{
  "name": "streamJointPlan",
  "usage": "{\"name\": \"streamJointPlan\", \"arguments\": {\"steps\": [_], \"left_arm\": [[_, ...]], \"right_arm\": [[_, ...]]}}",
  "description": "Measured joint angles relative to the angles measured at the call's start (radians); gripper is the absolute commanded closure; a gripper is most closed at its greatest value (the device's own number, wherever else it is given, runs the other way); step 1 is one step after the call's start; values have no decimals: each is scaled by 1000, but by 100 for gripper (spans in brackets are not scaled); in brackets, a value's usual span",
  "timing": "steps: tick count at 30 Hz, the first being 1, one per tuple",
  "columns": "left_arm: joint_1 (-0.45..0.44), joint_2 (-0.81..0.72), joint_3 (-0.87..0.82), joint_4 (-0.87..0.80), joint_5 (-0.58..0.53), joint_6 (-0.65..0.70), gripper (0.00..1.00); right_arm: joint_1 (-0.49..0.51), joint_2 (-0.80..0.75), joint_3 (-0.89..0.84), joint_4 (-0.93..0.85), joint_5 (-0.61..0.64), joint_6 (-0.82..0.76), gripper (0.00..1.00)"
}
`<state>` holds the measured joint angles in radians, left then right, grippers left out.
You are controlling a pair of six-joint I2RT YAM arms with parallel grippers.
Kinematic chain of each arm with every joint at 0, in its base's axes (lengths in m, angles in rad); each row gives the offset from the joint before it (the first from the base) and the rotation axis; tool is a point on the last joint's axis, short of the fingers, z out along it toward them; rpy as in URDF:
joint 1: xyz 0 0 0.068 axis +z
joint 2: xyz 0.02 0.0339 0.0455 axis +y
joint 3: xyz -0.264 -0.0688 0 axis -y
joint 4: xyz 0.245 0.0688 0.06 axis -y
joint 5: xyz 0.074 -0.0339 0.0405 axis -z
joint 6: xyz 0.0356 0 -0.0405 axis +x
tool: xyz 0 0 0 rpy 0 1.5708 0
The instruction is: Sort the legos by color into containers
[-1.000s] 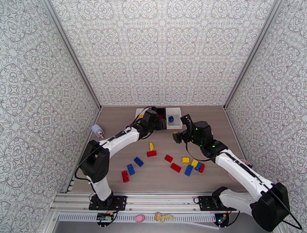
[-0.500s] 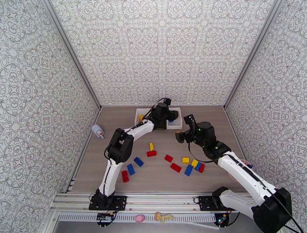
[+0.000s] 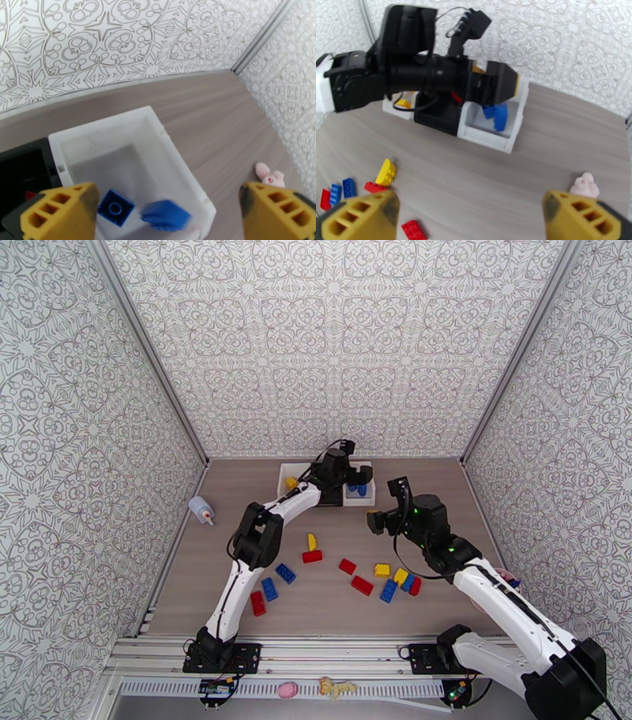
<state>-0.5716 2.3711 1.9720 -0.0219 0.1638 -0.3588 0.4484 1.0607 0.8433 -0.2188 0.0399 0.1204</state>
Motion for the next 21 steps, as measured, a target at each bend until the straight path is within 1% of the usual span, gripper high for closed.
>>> {"name": "streamJointPlan", "arguments": {"steps": [3,6,10,12,17,21], "left_arm": [[-7,-118,-138,8,2,31,0],[-20,-273,-303,42,8,72,0],[-56,-494,-542,133,27,145,0],[-80,-592,-655,179,63,198,0],[-153,-823,-954,245,118,319,0],[-205,-983,-1129,220,133,428,0]], "right_arm": [[-4,-7,-9,0,36,47,1],[-6,-15,-16,-11,78,100,0],[-7,-32,-23,-74,130,190,0],[-10,-40,-23,-123,145,245,0],[-11,-51,-23,-265,123,332,1],[-11,-68,-39,-325,96,384,2]]}}
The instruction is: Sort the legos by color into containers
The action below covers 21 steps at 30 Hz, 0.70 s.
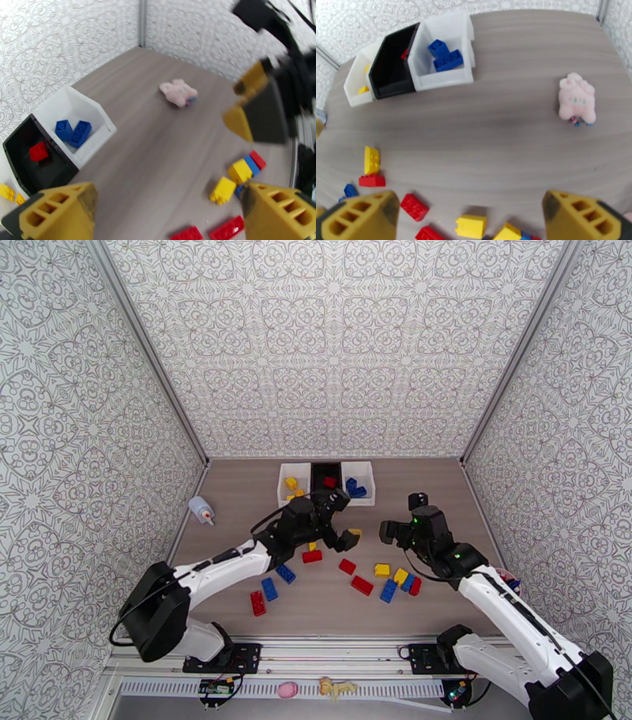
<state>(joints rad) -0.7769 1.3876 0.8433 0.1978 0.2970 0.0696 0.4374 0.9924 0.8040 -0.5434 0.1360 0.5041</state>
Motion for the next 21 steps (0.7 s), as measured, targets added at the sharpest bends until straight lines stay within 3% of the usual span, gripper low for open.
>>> {"name": "streamJointPlan", "arguments": {"steps": [4,10,16,21], "left_arm": [[-41,-173,-126,-50,26,115,0],[-46,-336,-214,-142,69,214,0],[-46,-362,-248,-174,90,250,0],[-46,-347,-264,-180,103,251,0]], "right_arm": [[10,21,-14,-50,-10,32,2],[104,165,-9,-106,-4,74,4],[181,316,35,-124,8,97,5],[197,419,67,-144,5,100,14]]}}
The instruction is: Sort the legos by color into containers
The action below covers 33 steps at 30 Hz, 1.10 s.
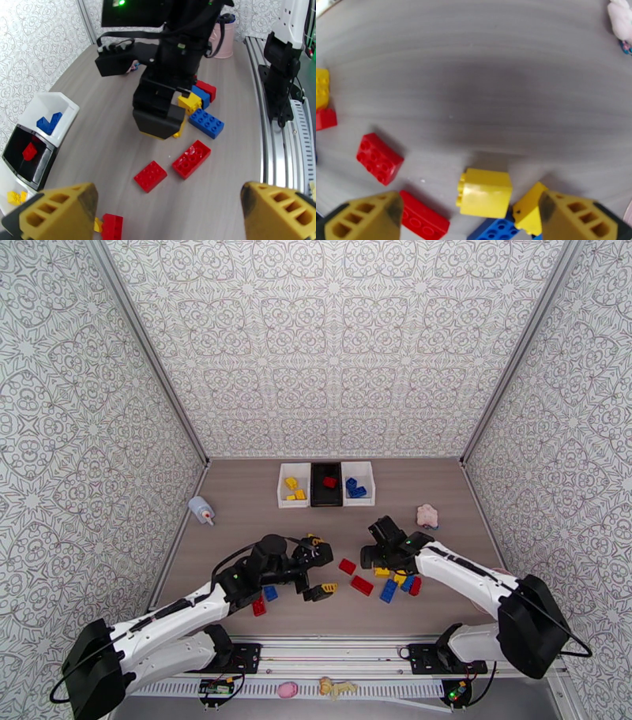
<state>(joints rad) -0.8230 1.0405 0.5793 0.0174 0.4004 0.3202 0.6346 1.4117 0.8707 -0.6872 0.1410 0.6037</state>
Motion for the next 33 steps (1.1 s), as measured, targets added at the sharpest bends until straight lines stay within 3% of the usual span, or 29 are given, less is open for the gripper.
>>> {"name": "streamJointPlan", "arguments": {"steps": [8,15,28,33], "left_arm": [[0,29,-7,9,6,-1,0],[0,41,-7,12,20,-1,0],[1,39,-17,26,22,-4,1],[3,21,-34,31,21,-8,0]], "right_arm": [[1,66,10,-7,-6,13,32],[1,107,9,-6,-11,28,37],[1,134,9,-5,-15,29,55],[1,132,9,-5,-15,29,55]]}}
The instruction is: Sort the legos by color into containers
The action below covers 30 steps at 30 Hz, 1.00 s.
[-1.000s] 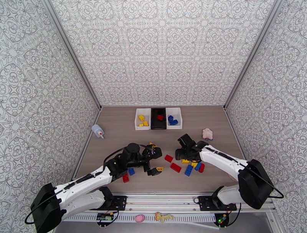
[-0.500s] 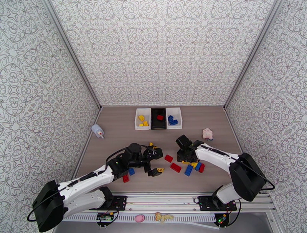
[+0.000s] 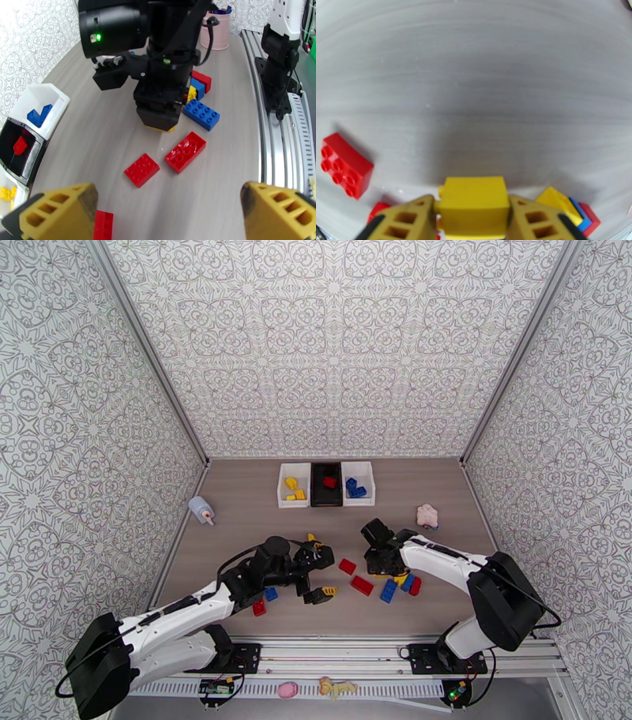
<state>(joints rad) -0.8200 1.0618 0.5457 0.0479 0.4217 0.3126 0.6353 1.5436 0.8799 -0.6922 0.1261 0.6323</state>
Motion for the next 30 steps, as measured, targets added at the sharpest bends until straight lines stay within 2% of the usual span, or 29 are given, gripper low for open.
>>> {"name": "streamJointPlan", "arguments": {"steps": [8,15,30], "left_arm": [[20,-81,-40,-3,-28,-28,0],[63,-171,-64,-46,-93,-89,0],[100,-357,-65,-237,-289,-156,0]], "right_arm": [[12,0,58,-1,-14,-16,57],[43,18,230,31,-32,-71,58],[84,414,772,225,-80,-246,59]]}}
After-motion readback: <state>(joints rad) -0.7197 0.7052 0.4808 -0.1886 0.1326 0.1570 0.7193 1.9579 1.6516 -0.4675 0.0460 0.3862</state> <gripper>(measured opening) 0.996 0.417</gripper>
